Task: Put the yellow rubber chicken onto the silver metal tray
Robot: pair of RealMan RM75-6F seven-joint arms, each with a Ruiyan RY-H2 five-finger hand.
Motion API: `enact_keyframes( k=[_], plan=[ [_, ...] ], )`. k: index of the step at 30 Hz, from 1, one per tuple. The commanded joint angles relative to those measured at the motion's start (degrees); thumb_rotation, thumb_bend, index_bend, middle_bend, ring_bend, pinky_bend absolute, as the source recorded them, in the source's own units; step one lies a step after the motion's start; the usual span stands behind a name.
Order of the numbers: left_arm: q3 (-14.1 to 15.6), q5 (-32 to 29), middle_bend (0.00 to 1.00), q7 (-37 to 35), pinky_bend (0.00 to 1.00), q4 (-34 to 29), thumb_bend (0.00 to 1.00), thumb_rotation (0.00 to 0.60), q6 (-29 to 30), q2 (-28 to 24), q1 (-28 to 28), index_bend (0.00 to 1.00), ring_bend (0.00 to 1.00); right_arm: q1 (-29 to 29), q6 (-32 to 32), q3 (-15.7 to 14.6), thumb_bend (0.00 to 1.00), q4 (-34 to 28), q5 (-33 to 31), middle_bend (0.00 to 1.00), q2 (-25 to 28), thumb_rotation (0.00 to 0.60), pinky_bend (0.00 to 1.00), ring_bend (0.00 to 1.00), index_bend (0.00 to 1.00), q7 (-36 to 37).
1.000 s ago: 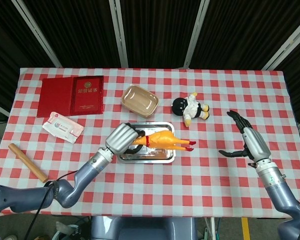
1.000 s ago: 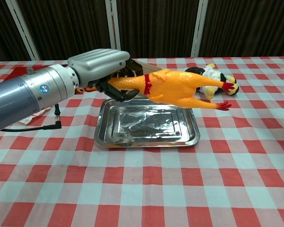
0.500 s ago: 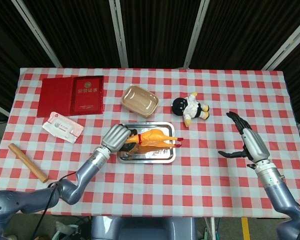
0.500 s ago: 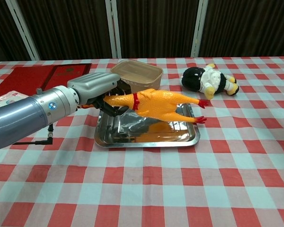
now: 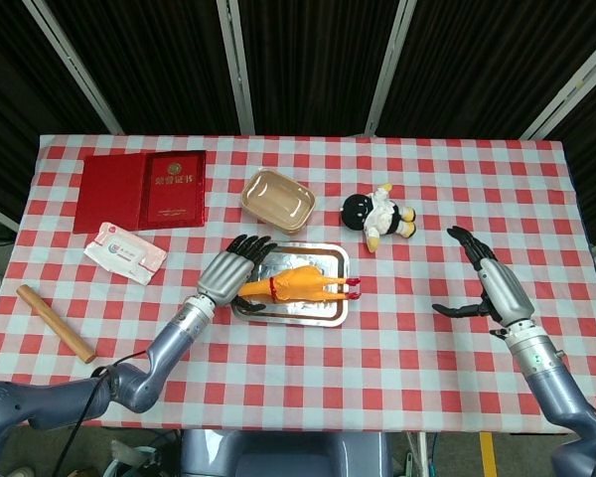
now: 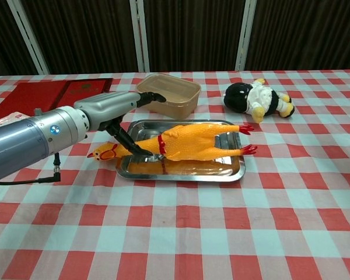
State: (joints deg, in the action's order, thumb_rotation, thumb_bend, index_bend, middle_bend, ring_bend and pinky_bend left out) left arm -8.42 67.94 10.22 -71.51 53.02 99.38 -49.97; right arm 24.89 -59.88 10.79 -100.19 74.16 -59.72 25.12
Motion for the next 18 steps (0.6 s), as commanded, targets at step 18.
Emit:
enact_keyframes(
  k=[18],
  plan=[
    [3.93,3.33,0.08,1.48,0.00,-23.77,0.03,0.600,22.89,-23.27,18.21,0.09,0.00,-3.44,-7.75,-0.85,0.09,7.82,-1.99,0.00,-2.92,0.600,0.06,0.02,0.00,-11.09]
  ],
)
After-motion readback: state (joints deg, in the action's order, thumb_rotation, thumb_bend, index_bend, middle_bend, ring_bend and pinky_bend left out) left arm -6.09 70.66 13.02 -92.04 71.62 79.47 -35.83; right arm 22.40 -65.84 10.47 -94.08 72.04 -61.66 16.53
